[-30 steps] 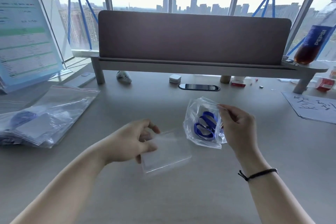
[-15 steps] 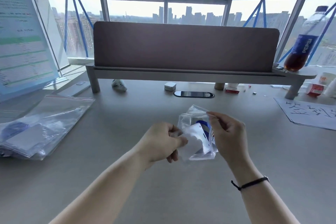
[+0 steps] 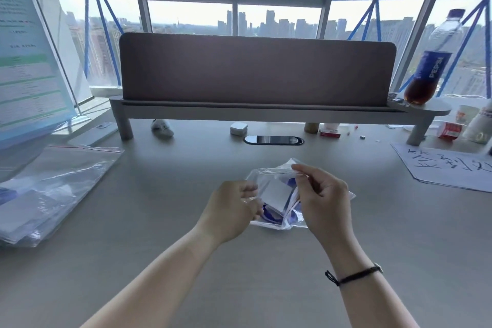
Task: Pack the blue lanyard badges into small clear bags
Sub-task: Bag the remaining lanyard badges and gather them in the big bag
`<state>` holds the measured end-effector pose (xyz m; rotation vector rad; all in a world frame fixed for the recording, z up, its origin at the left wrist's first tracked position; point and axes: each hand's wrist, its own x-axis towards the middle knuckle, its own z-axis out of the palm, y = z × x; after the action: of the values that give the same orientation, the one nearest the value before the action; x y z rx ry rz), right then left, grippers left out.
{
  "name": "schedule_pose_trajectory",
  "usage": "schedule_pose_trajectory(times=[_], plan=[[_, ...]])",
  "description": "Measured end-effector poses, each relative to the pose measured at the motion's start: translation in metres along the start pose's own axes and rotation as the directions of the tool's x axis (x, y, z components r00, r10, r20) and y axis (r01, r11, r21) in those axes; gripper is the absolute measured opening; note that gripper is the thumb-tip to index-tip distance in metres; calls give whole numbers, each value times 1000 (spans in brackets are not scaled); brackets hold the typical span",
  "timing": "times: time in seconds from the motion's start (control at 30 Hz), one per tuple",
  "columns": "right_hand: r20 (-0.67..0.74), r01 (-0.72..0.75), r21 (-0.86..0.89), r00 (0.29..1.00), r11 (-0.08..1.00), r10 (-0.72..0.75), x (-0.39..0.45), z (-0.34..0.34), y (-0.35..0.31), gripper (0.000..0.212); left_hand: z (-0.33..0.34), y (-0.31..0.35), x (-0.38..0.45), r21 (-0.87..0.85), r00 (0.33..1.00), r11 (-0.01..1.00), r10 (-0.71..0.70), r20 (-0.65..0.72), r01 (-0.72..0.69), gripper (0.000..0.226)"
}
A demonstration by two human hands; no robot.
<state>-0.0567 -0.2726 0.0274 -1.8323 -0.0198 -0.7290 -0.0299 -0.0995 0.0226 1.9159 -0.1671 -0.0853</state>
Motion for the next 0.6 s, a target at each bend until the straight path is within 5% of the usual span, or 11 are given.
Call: schedule_pose_trajectory(times=[0.17, 0.27, 0.43, 0.6], plan=[[-44, -10, 19, 999, 1000, 11, 1, -2, 1, 29, -11, -13, -7, 318, 963, 944, 165, -213, -91, 20], [-42, -11, 43, 999, 999, 13, -1, -1, 1, 30, -15, -21, -10, 348, 971, 936, 42, -236, 44, 27], [9, 59, -16, 998, 998, -59, -10, 2, -6, 23, -20, -25, -9, -211, 962, 950, -254, -97, 230, 11], [236, 184, -182, 962, 966, -139, -36, 23, -15, 11, -31, -1, -23, -442, 970, 867, -242, 32, 231, 10]])
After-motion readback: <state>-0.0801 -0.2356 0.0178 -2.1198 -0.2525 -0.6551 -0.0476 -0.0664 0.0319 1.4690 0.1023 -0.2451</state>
